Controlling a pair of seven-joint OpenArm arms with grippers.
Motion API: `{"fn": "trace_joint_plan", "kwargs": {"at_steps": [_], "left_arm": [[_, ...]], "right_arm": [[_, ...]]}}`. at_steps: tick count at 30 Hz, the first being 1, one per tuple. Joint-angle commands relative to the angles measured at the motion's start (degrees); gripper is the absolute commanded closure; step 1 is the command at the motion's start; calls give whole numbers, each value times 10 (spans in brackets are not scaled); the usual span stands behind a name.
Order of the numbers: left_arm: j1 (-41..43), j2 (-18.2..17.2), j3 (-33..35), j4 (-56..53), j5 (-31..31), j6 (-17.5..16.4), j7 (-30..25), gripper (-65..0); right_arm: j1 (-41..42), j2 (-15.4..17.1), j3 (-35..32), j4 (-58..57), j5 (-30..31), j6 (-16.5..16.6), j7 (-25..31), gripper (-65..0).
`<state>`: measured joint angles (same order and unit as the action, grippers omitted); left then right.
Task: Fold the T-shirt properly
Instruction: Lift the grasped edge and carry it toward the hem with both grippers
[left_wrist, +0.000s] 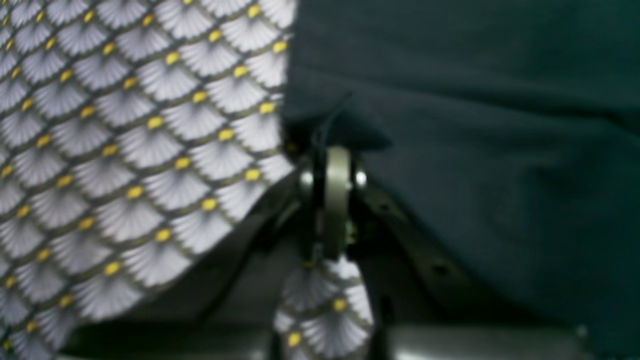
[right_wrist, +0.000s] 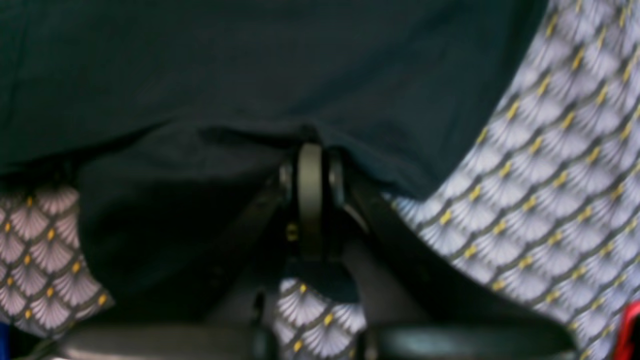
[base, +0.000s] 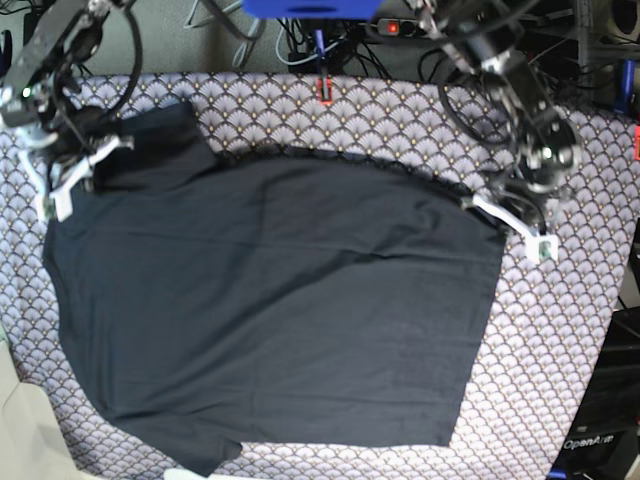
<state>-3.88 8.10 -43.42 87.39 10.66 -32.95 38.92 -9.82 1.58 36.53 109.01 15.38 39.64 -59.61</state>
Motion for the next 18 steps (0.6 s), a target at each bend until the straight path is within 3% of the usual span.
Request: {"fn": "trace_joint_plan", "kwargs": {"at_steps": [1, 18], "left_arm": [[-21, -4, 2, 10, -6, -1, -12, 0], [-137, -3, 3, -11, 94, 2, -1, 0]], "right_arm": [[13, 6, -5, 9, 9, 4, 4, 0], [136, 64, -101, 7, 8, 4, -1, 0]]}}
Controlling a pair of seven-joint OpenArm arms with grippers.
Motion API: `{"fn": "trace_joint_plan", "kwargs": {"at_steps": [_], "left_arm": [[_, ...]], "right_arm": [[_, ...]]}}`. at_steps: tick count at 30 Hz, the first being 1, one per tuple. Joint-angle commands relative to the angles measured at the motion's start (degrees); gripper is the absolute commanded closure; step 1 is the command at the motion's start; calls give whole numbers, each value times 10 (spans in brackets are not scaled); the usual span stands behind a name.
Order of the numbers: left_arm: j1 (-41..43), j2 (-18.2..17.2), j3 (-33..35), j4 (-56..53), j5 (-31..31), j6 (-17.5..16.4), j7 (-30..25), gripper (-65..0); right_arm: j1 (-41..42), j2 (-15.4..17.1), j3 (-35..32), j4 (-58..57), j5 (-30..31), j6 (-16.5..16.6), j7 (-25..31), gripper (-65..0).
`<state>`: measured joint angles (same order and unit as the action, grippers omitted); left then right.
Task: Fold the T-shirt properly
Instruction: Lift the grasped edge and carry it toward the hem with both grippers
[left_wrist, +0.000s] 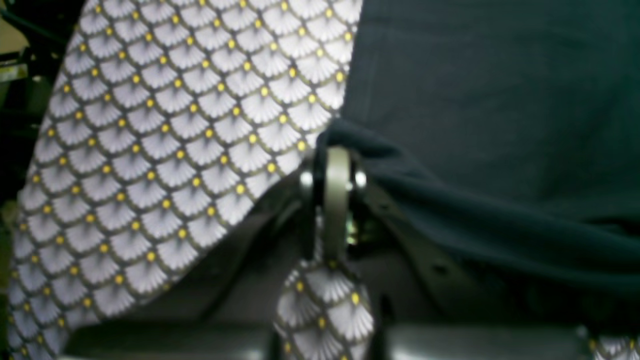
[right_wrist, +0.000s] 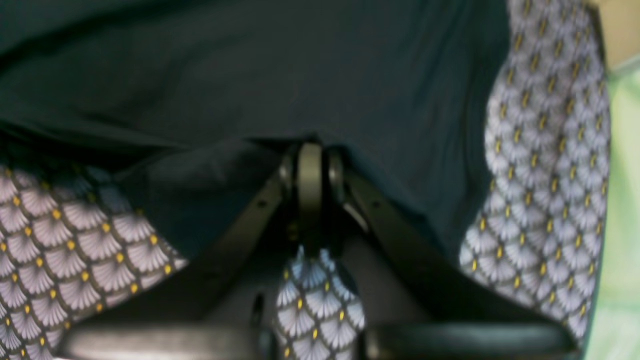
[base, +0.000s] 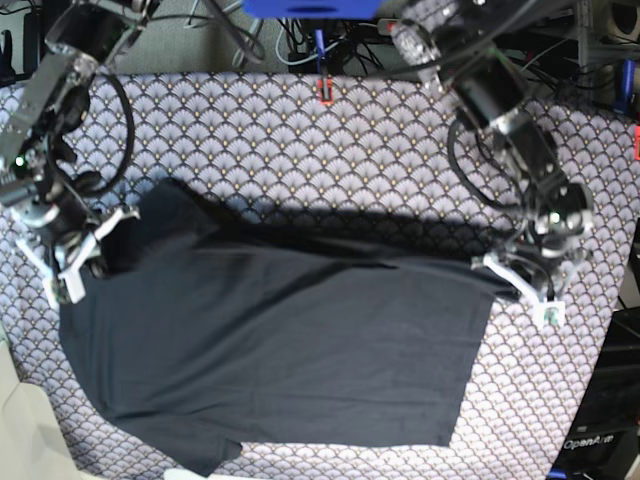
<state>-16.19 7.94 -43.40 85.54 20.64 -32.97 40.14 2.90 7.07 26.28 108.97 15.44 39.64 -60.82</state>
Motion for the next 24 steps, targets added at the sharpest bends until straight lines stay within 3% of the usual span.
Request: {"fn": "trace_joint_plan", "kwargs": {"at_steps": [1, 11, 15, 24], "left_arm": [[-24, -2, 3, -4, 2, 2, -13, 0], [-89, -15, 1, -89, 23, 3, -19, 0], [-116, -35, 1, -124, 21, 3, -19, 0], [-146, -39, 3, -171, 21, 3, -20, 0]], "right_arm": [[17, 12, -4, 4, 8, 4, 12, 0], [134, 60, -24, -195, 8, 4, 55, 0], [172, 82, -53, -258, 8, 4, 72, 0], [228, 104, -110, -359, -18, 4, 130, 0]]}}
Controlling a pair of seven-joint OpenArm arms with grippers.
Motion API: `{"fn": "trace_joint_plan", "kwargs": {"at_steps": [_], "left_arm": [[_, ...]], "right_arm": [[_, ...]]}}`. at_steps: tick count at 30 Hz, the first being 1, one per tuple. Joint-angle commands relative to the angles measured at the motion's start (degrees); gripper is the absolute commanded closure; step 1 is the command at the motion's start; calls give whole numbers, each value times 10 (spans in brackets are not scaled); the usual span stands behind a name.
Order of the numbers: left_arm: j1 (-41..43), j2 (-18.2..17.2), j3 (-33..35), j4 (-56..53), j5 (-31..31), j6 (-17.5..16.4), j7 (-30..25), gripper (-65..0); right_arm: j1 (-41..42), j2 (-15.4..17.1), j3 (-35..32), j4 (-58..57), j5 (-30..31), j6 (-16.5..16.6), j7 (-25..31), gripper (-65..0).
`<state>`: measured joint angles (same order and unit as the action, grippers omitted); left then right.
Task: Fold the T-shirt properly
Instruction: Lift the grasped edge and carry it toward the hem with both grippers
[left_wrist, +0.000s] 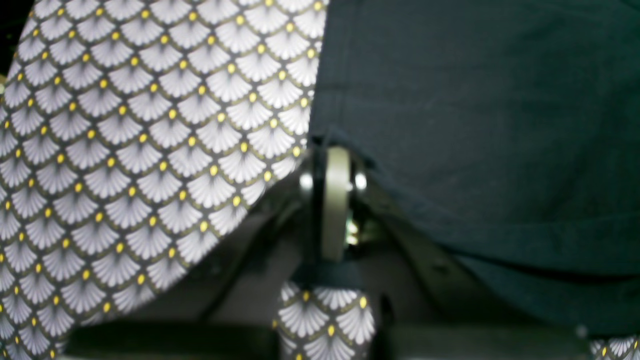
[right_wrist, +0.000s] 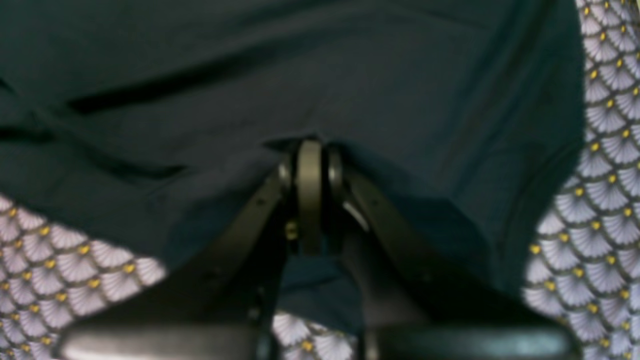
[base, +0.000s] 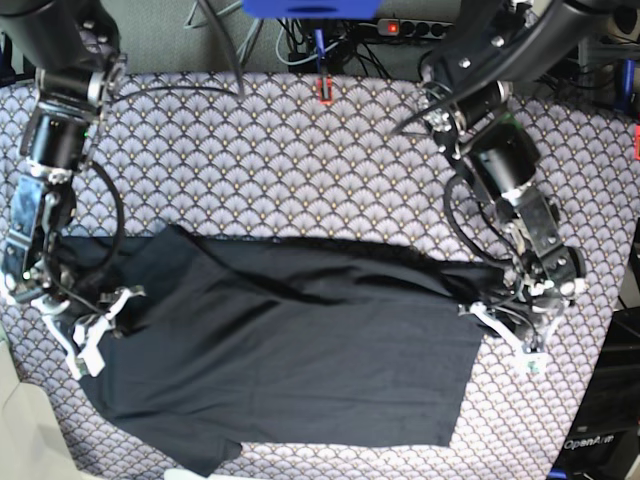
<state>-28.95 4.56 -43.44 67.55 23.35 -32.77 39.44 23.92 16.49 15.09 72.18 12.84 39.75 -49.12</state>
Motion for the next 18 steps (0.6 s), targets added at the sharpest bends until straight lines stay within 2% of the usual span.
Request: {"fn": "trace_joint_plan", "kwargs": {"at_steps": [1, 5, 11, 18], "left_arm": [[-19, -5, 9, 4, -8, 1, -13, 0], [-19, -5, 39, -4, -9, 1, -13, 0], [-29, -5, 41, -5, -9, 1, -14, 0], [-49, -6, 50, -6, -6, 1, -14, 0]], "right_arm": [[27, 9, 1, -1, -6, 3, 20, 0], [56, 9, 1, -45, -44, 3, 55, 0], [91, 11, 0, -115, -80, 3, 95, 0], [94, 8, 1, -123, -116, 3, 135, 0]]}}
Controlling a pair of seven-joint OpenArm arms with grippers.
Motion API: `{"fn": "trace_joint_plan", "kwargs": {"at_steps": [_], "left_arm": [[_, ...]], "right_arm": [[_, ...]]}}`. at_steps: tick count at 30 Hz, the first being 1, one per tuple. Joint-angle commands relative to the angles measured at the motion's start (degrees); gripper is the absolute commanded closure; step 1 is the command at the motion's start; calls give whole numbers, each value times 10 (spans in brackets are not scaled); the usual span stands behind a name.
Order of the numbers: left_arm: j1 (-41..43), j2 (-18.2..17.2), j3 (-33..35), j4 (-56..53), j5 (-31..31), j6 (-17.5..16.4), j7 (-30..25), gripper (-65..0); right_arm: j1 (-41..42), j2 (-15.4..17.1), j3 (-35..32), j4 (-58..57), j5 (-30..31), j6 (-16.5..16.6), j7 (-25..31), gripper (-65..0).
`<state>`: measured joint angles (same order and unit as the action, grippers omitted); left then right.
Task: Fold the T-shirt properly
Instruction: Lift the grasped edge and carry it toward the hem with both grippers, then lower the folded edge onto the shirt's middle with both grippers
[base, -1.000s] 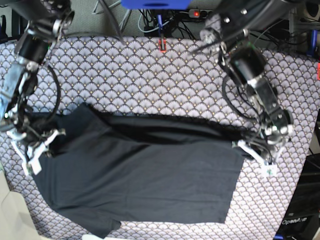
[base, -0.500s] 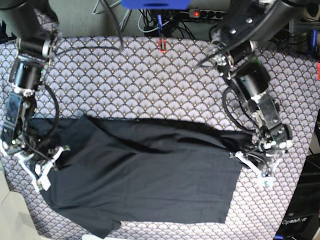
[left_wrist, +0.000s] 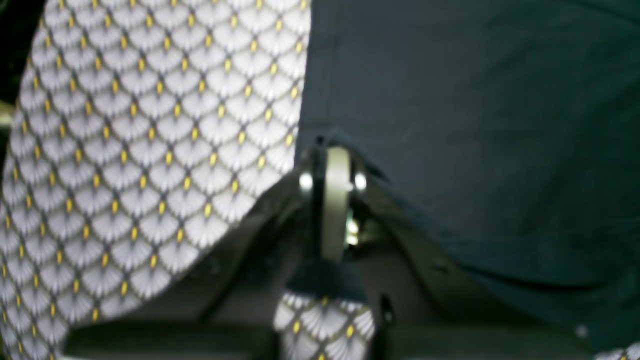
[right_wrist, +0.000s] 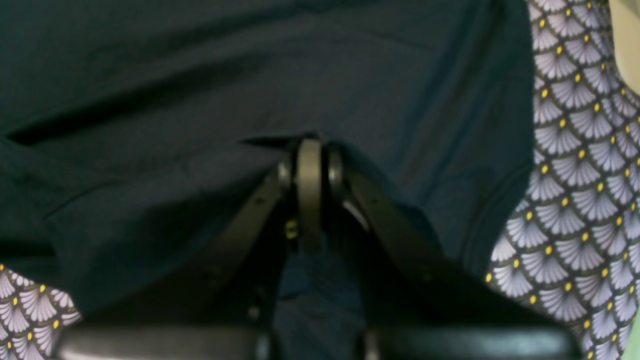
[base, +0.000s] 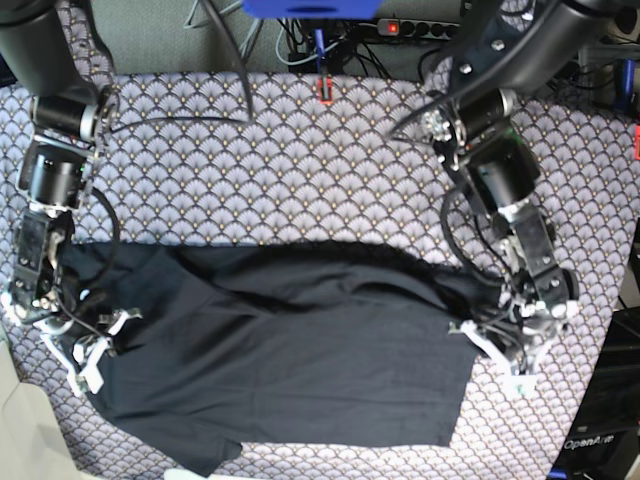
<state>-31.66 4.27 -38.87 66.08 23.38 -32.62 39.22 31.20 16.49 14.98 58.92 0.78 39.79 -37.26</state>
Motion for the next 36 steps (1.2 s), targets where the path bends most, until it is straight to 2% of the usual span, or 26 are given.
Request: {"fn": "trace_joint_plan", "kwargs": {"at_steps": [1, 5, 11, 16, 32, 36], "left_arm": [[-23, -3, 4, 9, -7, 0, -12, 0], [-38, -3, 16, 9, -5, 0, -12, 0], [-38, -3, 18, 9, -5, 0, -11, 0], [-21, -3, 16, 9, -8, 0, -12, 0], [-31, -30, -3, -48, -10, 0, -45, 0], [-37, -31, -14, -48, -7, 0, -55, 0]], "right_arm": [[21, 7, 2, 10, 1, 2, 19, 0], [22, 3, 1, 10, -2, 2, 35, 0], [38, 0, 2, -3, -47, 2, 50, 0], [79, 3, 2, -87, -47, 2, 72, 0], [86, 3, 0, -92, -49, 2, 109, 0], [86, 0, 1, -93, -92, 2, 129, 0]]}}
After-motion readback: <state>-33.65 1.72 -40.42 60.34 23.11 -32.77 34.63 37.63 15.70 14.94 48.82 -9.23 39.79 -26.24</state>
